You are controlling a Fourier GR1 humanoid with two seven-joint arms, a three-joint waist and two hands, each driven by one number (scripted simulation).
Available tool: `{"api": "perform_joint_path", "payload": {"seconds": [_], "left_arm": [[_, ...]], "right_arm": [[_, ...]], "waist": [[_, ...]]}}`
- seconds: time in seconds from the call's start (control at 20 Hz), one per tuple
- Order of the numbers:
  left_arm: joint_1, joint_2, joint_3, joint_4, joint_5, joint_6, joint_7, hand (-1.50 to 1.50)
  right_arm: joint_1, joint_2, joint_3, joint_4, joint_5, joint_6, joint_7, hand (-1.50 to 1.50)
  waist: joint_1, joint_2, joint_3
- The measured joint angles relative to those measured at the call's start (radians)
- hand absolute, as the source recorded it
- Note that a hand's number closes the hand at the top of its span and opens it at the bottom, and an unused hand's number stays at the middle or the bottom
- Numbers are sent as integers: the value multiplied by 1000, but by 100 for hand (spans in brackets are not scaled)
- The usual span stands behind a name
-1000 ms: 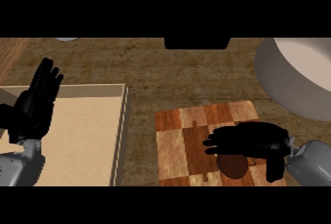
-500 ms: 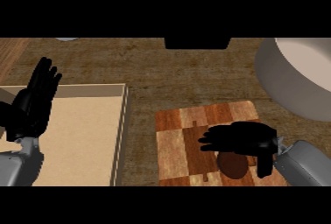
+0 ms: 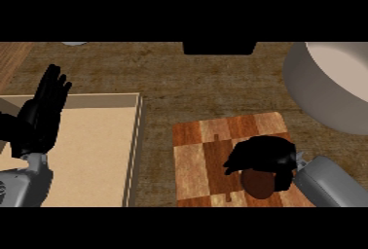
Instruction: Pick the cupcake from the cutting board and place it in the pot
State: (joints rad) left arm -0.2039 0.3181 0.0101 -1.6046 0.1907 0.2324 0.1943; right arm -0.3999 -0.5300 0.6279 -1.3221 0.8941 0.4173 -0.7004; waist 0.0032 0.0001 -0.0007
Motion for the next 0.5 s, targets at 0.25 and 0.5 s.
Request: {"api": "perform_joint_path", "payload": {"seconds": [0.25,0.5], "left_arm": [[5,-16,4,-17,-14,-4,10,0],[1,-23,22,-6,-25,-20,4,0]], "right_arm": [[5,1,12,12,54,-66,-76,150],[10,35,13,40,98,-105,-113,150]], "waist": [[0,-2,-3],[2,-6,-5]]}}
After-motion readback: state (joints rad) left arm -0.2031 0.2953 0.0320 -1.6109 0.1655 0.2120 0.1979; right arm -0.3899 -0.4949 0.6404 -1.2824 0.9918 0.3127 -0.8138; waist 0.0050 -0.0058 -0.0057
